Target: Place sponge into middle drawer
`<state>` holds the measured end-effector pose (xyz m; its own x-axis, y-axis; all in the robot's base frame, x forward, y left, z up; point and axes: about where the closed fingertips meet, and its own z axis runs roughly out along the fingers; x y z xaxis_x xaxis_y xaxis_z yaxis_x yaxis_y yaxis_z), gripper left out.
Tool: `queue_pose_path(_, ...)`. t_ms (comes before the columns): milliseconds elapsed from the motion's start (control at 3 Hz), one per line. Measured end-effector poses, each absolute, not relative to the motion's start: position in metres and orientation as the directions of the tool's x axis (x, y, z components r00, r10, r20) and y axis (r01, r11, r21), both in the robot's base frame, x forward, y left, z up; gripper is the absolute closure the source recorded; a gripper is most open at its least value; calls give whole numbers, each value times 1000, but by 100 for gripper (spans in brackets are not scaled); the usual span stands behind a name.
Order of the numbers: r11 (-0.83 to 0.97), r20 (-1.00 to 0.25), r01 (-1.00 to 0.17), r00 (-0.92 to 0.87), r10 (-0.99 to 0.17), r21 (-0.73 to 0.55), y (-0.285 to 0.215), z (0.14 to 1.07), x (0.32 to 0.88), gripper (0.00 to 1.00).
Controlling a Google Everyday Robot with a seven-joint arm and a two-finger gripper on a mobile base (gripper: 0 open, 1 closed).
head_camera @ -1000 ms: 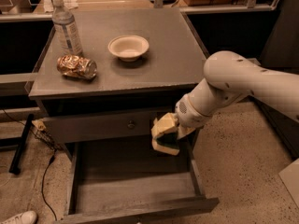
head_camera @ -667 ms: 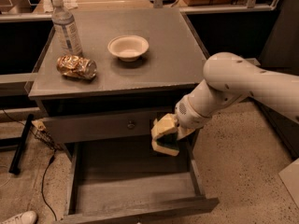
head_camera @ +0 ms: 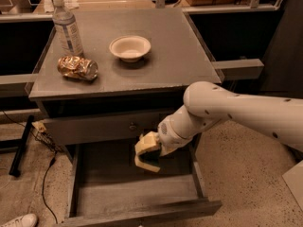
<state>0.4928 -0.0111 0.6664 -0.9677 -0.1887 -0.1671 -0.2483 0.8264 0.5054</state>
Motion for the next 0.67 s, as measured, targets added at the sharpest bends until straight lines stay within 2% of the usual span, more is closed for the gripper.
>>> queue_pose_path(333,824,-167,-250,-967,-191,509,-7,665,491,100)
queue_pose_path(667,826,-114,-235,-972,-206,512,15,641,479,100)
